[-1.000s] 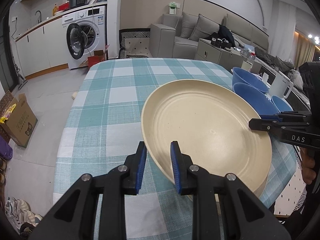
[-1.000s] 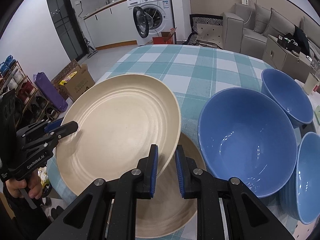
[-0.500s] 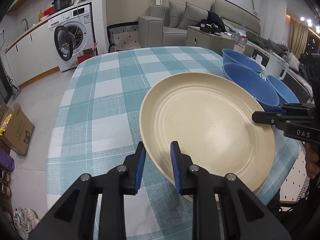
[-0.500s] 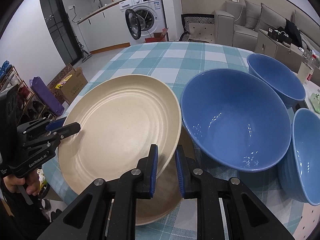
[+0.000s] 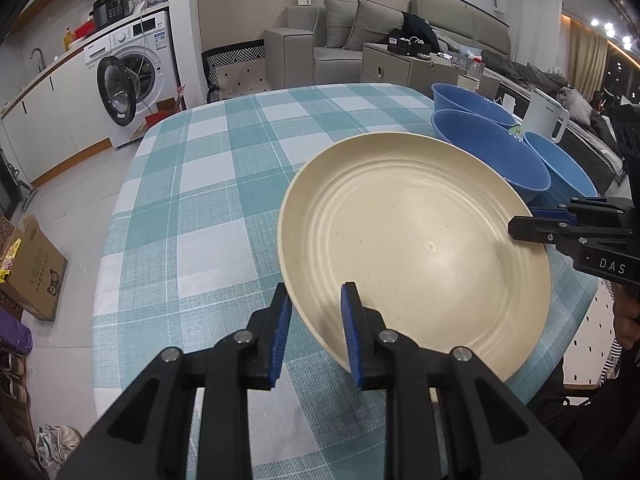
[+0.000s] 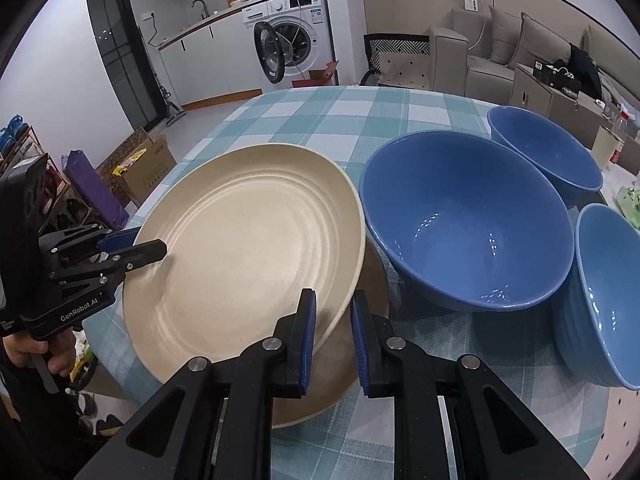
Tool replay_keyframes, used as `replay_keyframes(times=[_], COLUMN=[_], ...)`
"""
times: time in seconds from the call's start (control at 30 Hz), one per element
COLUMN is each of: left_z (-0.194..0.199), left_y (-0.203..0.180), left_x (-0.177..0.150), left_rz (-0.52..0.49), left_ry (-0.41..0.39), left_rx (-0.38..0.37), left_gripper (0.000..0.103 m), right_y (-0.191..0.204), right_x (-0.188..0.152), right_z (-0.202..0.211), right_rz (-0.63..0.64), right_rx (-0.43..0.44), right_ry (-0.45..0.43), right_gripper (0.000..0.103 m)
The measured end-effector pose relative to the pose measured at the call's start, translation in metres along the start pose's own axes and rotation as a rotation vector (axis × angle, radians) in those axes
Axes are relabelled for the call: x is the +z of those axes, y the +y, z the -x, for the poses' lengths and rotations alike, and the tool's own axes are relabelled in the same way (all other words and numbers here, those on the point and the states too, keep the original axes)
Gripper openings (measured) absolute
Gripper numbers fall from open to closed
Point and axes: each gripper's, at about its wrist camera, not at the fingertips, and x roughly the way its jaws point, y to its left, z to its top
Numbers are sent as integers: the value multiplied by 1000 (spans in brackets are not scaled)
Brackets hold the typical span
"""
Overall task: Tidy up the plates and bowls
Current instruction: 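Lift and carry the cream plate toward the blue bowls with both grippers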
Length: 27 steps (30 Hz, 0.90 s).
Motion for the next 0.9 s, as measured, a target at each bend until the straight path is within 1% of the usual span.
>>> replay_keyframes(times=[0.2,0.43,0.67,0.9], left_z=[1,-1,-3,-9], left_y=[0,-3,-3,-5], left_x=[-3,-7,-7,-8], left_rz=[-8,-18,-24,-32], left_ry=[13,29,36,53], left_rx=[-20,-24,-26,-28], left_gripper=[22,23,22,23], right_y=[-1,-2,-1,-1], right_x=[-6,-7,-9,-12], right_z=[0,-3,-2,-7], right_rz=[0,-1,21,36], right_rx=[6,20,6,-7], right_ry=[7,13,15,38], right_gripper=[18,18,18,18])
